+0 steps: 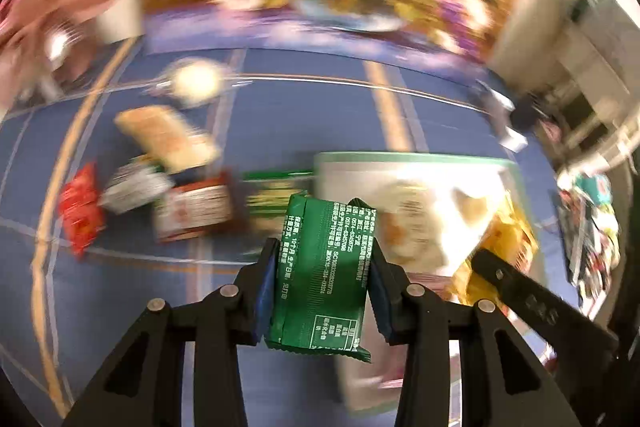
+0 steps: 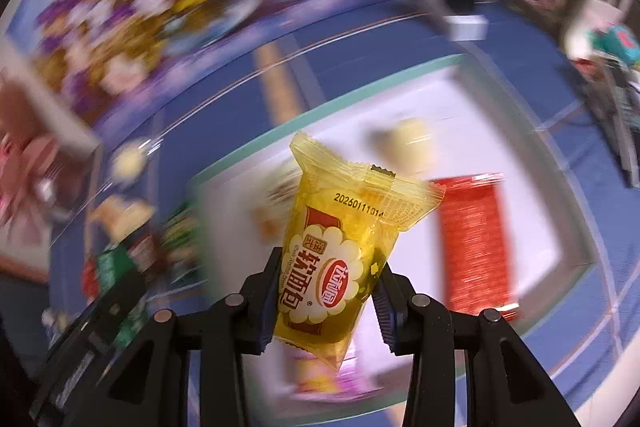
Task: Organize snacks
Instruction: 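Carry the bread bag with the right tool while the left tool carries the green pack to the tray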
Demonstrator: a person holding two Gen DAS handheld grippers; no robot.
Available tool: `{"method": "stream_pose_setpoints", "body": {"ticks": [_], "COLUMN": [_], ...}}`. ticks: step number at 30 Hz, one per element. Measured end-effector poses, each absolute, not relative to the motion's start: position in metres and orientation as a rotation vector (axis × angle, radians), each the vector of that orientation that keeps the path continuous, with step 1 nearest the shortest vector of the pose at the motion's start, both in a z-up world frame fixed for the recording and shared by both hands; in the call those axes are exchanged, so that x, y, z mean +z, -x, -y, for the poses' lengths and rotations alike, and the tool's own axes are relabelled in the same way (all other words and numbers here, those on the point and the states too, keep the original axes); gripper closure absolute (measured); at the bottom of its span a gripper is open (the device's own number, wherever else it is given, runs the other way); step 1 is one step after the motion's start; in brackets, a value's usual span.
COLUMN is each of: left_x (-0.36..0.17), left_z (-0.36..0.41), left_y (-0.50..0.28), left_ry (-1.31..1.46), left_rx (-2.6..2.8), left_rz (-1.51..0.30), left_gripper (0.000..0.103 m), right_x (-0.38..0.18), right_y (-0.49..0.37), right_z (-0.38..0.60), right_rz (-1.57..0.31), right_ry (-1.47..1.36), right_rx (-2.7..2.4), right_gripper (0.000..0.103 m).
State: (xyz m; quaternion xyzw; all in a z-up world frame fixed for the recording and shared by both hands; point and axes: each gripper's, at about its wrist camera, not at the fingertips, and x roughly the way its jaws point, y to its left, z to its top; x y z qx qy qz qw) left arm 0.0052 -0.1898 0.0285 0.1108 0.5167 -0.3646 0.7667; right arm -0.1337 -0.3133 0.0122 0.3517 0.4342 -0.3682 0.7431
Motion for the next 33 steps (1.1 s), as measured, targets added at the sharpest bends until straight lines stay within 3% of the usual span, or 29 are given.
{"method": "stream_pose_setpoints", "body": {"ticks": [14,22,29,31,33], "left_x": [0.006,0.004,0.015,0.016,0.016], "left_z": [0.294,0.303,0.289,0.281,0.273], "left_y": [0.048,0.051,0.038,0.028,0.021], "left_ry": [-0.353,-0.347,-0.347,-0.343,-0.329], "left_rx": [-0.977,-0.990,-0.899,-0.839,-0.807], "left_rz": [-1.173,-1.162,-1.150,-1.145,-1.141], "left_gripper": [0.060,0.060,0.051,0.045,0.038], "right_x": [-0.002,-0.011,-0.008,-0.008,-0.007], "right_y": [0.205,0.207,0.201,0.202,0.202], "right_z": [0.395,0.403,0.398,0.398,0.397], "right_rz": [-0.907,-0.912,-0.911,-0.904,-0.889], "right_ry": [-0.894,-0.919,-0.903,-0.902,-0.901], "right_rx": [-1.009,-0.991,-0.961,-0.955,-0.949], "right_gripper": [0.060,0.060,0.059,0.055,0.039]}}
